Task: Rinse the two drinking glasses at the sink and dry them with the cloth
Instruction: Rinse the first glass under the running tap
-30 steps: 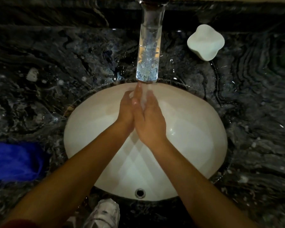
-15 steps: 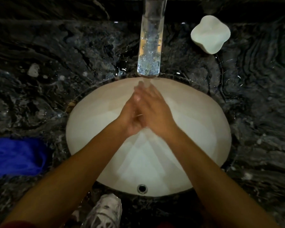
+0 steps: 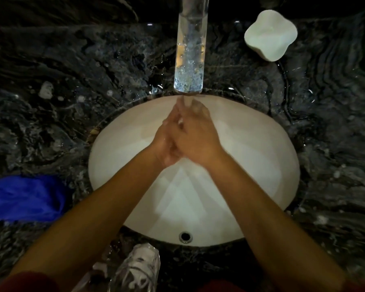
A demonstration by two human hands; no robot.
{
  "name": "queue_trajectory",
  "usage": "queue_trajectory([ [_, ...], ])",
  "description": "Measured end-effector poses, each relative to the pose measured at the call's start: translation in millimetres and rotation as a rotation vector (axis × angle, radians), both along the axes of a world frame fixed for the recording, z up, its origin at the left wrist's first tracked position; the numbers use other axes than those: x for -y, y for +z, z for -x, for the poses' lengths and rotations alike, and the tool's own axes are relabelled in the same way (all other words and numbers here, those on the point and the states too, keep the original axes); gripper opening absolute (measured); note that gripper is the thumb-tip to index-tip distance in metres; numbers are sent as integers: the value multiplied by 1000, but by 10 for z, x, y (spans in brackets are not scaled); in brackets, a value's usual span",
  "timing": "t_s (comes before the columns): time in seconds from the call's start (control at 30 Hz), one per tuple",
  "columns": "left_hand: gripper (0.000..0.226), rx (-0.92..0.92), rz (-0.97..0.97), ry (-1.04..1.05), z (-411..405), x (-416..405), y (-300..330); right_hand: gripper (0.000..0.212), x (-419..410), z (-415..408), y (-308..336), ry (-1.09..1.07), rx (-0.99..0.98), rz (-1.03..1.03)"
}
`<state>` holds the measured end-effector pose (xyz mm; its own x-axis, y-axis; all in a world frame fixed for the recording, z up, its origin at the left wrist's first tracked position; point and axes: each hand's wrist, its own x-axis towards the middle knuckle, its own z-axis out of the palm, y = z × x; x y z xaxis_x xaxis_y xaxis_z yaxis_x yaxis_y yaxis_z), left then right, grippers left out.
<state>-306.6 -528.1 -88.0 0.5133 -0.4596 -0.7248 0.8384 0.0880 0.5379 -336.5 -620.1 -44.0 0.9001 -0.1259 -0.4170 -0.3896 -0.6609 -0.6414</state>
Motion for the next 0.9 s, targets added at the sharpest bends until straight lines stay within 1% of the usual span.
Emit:
queue_trajectory([
  [0.03, 28, 12, 10, 11, -24, -37, -76, 60, -130, 132, -19, 38, 77, 34],
  [0.07, 32, -52, 5, 13, -61, -49, -126, 61, -231, 277, -39, 55, 133, 29],
  [0.1, 40, -74, -27, 32, -86, -61, -196, 60, -288, 410, -88, 58, 196, 14],
  [0.13, 48, -50, -105, 71, -106, -56, -180, 56, -288, 470, -155, 37, 257, -1],
  [0.17, 51, -31, -109, 99, -118, -52, -219, 51, -239, 460, -221, -21, 298, -30],
  [0.2, 53, 0, -135, 130, -117, -26, -205, 47, -177, 406, -266, -113, 278, -73],
  [0.27, 59, 37, -218, 148, -60, 42, -148, 43, -51, 258, -322, -330, 94, -227],
  [0.3, 62, 51, -273, 163, -30, 77, -155, 43, -16, 193, -349, -424, 6, -272],
  [0.33, 64, 79, -338, 184, -1, 126, -155, 44, 2, 158, -345, -473, -42, -260],
  [0.4, 64, 140, -419, 213, 12, 192, -134, 47, 7, 133, -329, -499, -46, -217],
  [0.43, 63, 159, -437, 222, 6, 216, -124, 49, 30, 116, -297, -494, -44, -229],
  [0.53, 47, 228, -529, 198, 26, 251, -59, 56, 84, 47, -296, -519, -108, -380],
  [0.6, 39, 371, -612, 117, 27, 226, -34, 57, 99, 34, -331, -616, -146, -535],
  [0.67, 44, 526, -647, 14, 58, 181, -58, 54, 102, 67, -360, -724, -253, -780],
  [0.73, 48, 677, -678, -118, 174, 166, -13, 46, 122, 101, -369, -803, -331, -1011],
  [0.8, 49, 987, -716, -264, 342, 144, 40, 41, 132, 105, -426, -895, -328, -1218],
  [0.83, 50, 1158, -688, -334, 427, 154, 44, 43, 168, 114, -442, -930, -300, -1306],
  [0.87, 54, 1282, -648, -406, 458, 135, 26, 44, 191, 132, -446, -954, -294, -1363],
  [0.9, 62, 1309, -615, -471, 411, 91, 16, 43, 207, 168, -436, -949, -313, -1398],
])
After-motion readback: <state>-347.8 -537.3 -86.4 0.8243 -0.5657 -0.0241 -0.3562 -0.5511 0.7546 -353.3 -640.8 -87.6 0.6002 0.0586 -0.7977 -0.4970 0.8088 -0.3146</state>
